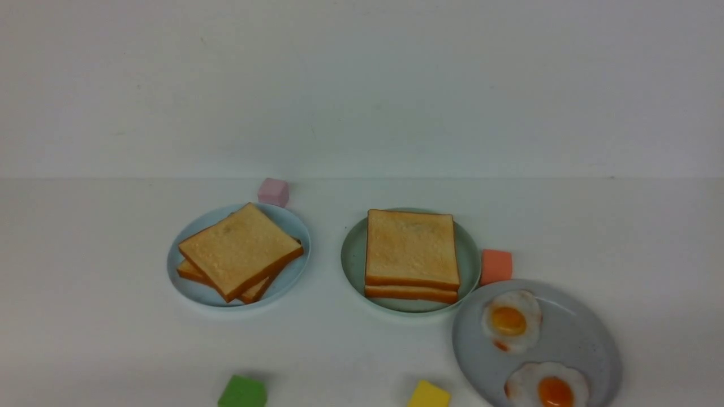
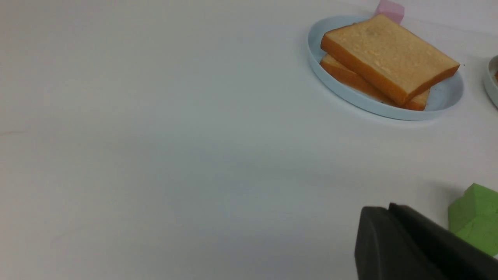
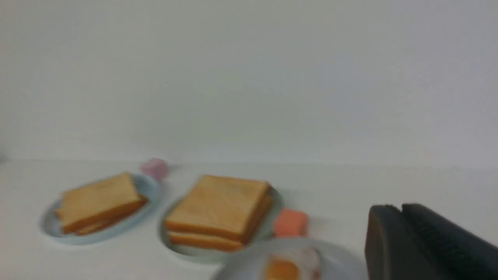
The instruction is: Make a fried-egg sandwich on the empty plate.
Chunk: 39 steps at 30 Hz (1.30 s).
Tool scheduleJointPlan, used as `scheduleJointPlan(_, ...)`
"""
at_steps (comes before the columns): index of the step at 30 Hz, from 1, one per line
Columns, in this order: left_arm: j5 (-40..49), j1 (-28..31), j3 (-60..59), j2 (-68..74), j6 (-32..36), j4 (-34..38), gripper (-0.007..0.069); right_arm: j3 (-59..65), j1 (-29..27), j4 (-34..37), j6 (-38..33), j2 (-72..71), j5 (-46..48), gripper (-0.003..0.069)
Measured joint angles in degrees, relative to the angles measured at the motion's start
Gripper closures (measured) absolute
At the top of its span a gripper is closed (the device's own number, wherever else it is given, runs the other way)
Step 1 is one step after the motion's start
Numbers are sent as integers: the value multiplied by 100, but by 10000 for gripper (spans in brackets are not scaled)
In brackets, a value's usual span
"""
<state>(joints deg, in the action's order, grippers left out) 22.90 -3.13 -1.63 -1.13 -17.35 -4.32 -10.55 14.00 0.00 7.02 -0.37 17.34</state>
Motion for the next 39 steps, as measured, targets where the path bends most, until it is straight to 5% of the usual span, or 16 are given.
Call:
scheduleJointPlan(3, 0, -1, 0, 0, 0, -4, 587, 13, -772, 552, -625, 0, 618, 582)
scheduleJointPlan(8, 0, -1, 0, 0, 0, -4, 585, 305, -1294, 625, -882, -13, 869, 575)
scheduleJointPlan(13, -6, -1, 0, 0, 0, -4, 576, 1069, -1341, 608, -875, -27, 866, 571)
scheduleJointPlan(39, -19, -1, -1, 0, 0, -4, 550, 1144, -1341, 608, -863, -31, 516, 538)
